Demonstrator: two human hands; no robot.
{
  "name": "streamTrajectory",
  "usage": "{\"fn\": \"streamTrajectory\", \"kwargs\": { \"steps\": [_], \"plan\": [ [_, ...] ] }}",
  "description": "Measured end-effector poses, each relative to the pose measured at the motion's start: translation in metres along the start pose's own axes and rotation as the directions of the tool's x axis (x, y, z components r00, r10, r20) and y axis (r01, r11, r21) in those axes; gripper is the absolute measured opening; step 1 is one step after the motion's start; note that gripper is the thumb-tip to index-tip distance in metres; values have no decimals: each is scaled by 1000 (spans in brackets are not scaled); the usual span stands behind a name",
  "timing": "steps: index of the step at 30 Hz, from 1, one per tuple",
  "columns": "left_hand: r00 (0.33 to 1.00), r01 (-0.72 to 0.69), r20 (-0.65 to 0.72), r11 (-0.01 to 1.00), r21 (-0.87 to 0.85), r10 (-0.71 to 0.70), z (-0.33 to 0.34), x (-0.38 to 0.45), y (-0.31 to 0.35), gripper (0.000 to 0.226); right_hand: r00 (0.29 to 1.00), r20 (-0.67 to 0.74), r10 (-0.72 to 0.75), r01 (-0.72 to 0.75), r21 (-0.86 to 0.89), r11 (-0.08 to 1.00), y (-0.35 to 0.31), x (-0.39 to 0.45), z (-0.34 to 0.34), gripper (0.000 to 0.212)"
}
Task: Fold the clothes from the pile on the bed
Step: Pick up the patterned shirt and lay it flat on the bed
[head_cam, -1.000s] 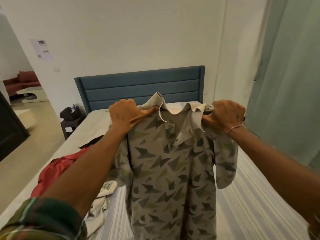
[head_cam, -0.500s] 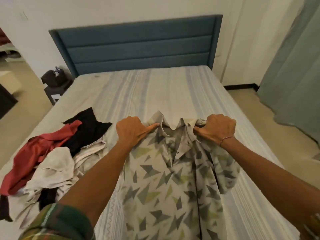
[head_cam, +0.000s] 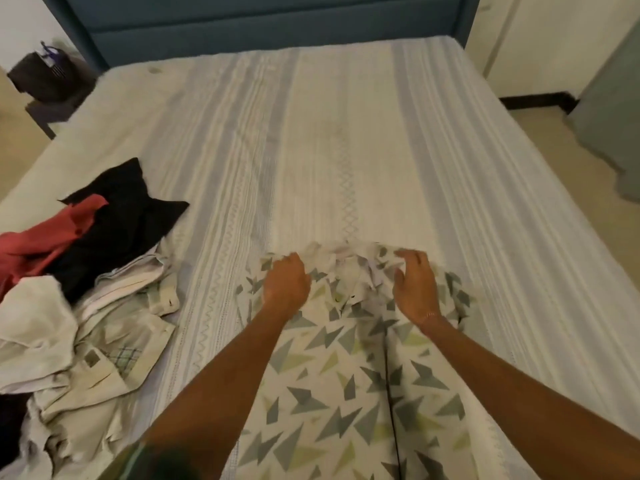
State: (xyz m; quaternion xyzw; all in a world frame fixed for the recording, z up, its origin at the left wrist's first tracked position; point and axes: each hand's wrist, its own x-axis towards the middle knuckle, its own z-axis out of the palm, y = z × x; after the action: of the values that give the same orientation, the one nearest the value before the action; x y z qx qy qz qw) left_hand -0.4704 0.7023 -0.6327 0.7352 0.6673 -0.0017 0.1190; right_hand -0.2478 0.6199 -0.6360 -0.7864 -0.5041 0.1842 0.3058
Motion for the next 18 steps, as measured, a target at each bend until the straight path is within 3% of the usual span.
{"fn": "streamTrajectory", "kwargs": {
  "steps": [2, 5, 9, 12, 18],
  "plan": [
    [987, 49, 158, 973, -224, -14, 36, -17, 3, 19, 996, 75, 50, -58, 103, 993, 16, -26, 27, 15],
    [963, 110, 270, 908, -403, 3, 76, -33, 11, 23, 955, 247, 163, -213, 188, 959, 32, -52, 59, 9],
    [975, 84, 220, 872, -483, 28, 99, -32, 23, 18, 886, 334, 321, -423, 300, 855, 30, -49, 90, 17],
    [986, 138, 148, 864, -484, -75, 108, -20, 26, 18, 829, 341, 442, -553, 385, 739, 23, -33, 115, 11],
    [990, 138, 80, 887, -441, -114, 130, -4, 22, 29, 776, 339, 532, -618, 578, 533, 21, -23, 144, 8]
  ]
}}
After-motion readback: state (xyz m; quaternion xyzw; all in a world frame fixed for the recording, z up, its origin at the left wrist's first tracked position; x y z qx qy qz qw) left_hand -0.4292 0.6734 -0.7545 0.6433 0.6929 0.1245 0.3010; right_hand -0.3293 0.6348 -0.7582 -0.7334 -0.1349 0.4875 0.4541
